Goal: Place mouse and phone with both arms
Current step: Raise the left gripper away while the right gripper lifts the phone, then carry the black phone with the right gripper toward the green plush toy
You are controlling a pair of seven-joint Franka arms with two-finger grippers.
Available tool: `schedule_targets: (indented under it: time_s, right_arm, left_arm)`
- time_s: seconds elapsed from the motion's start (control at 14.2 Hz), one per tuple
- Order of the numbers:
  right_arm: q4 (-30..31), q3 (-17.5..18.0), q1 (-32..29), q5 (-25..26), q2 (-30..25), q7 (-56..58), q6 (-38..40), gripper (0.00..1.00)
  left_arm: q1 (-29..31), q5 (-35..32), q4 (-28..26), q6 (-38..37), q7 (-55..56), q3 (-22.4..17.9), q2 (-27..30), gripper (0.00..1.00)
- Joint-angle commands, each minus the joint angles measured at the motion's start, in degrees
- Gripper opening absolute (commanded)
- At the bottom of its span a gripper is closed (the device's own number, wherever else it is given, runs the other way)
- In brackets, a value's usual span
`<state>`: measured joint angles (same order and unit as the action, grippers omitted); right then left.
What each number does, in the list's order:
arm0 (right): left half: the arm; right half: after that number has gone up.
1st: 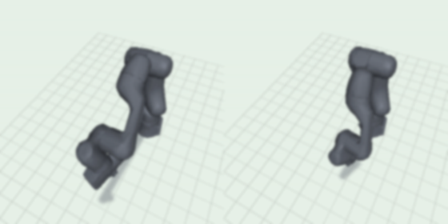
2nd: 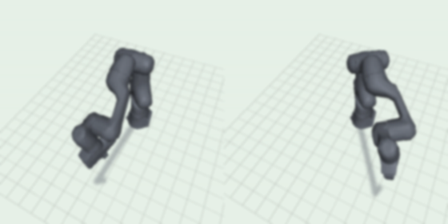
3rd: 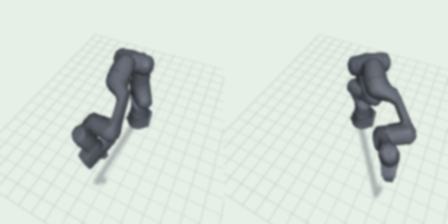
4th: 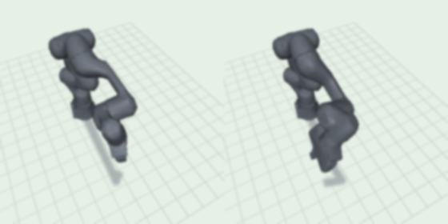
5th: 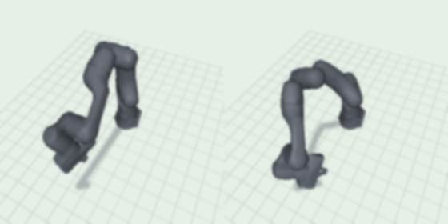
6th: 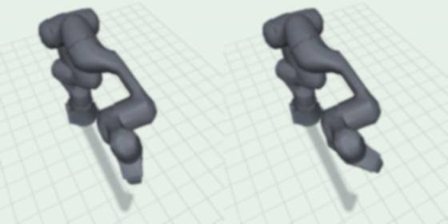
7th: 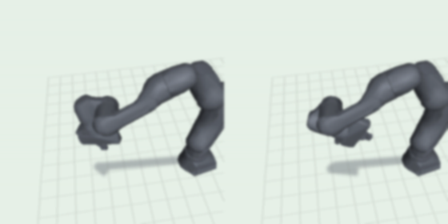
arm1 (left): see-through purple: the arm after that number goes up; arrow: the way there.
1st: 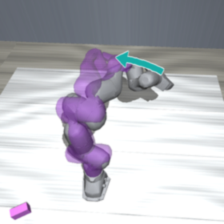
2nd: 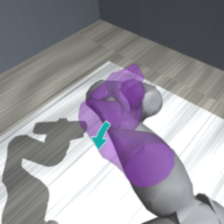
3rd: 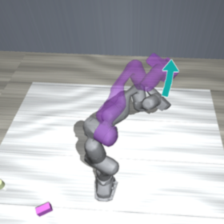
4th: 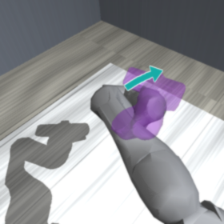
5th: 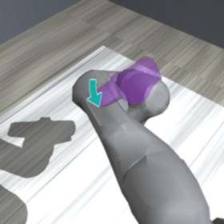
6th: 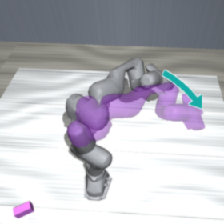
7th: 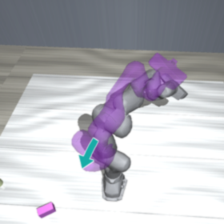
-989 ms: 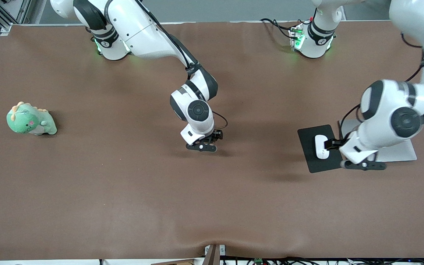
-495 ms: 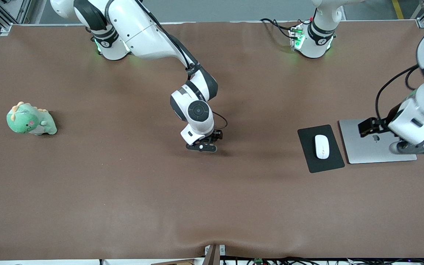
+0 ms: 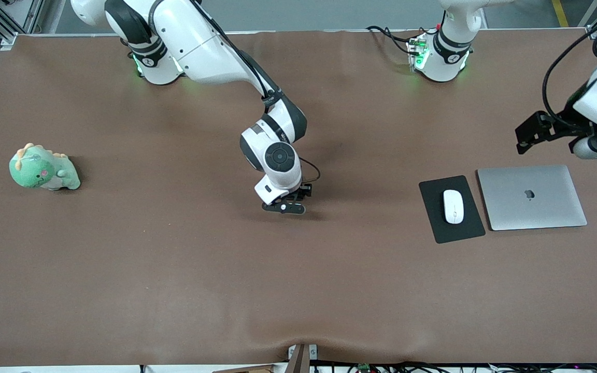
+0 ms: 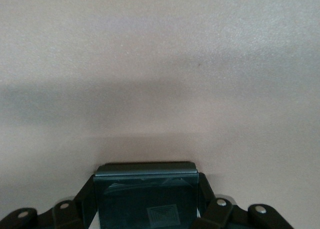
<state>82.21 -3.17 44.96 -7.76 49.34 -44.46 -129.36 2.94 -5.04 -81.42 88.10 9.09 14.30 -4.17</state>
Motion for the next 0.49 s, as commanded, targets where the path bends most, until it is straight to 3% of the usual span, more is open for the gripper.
schedule_targets:
  time_s: [0.0, 0.28, 0.42]
  right_arm:
    - [-0.3, -0.8, -0.1, 0.1, -1.5, -0.9, 1.2, 0.00]
    - [2.1, -3.9, -6.1, 0.1, -14.0, 0.9, 11.3, 0.00]
    - [4.4, -4.1, -12.4, 0.1, -19.8, 8.8, 14.9, 0.00]
  left_arm:
    - [-9.0, 1.4, -7.3, 0.8, 0.3, -9.4, 5.7, 1.00]
    - [-9.4, 2.6, -8.4, 0.7, 0.7, -10.8, 6.9, 1.00]
    - [-9.4, 2.7, -7.8, 0.7, 0.7, -10.8, 6.5, 1.00]
